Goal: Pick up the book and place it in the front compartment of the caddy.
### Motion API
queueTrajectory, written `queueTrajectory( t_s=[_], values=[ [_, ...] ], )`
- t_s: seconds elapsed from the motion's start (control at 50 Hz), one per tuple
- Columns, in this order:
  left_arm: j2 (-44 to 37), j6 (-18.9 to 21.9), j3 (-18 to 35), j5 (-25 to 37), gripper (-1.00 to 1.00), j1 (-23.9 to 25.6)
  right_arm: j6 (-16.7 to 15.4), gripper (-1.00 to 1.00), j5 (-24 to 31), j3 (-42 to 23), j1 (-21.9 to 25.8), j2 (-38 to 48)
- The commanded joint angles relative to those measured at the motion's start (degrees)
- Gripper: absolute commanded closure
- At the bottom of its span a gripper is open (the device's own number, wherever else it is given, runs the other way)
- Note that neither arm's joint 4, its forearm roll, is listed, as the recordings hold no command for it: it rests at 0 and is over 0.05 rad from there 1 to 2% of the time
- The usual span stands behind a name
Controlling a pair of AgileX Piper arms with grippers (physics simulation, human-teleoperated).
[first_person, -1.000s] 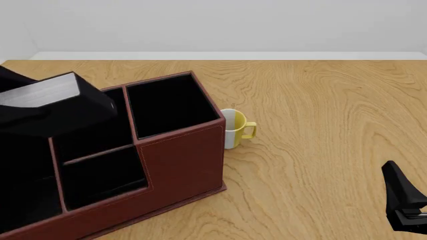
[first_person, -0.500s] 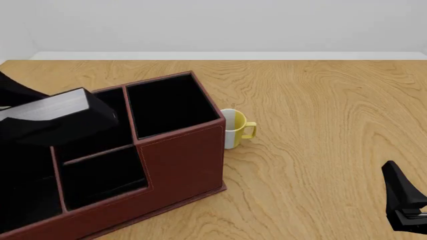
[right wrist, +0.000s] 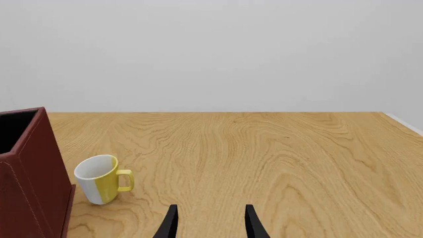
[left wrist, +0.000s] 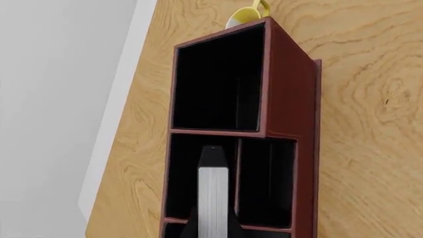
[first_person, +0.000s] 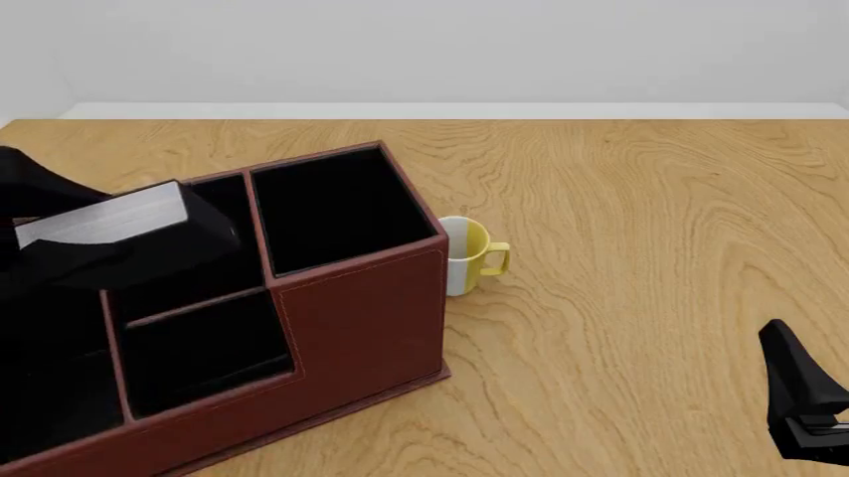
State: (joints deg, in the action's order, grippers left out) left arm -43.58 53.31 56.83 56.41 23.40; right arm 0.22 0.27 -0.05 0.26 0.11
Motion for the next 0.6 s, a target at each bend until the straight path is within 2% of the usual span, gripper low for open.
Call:
queueTrajectory(
  t_s=[0.02,0.6],
  values=[
    [-0.1,1.0,-0.2,-1.6,1.00,-0.6,0.0,-1.00,0.0,0.0,0.0,0.0],
    [-1.1,-0.6,-0.1,-2.6,1.00,0.9,0.0,-1.00,0.0,0.0,0.0,0.0]
  ],
)
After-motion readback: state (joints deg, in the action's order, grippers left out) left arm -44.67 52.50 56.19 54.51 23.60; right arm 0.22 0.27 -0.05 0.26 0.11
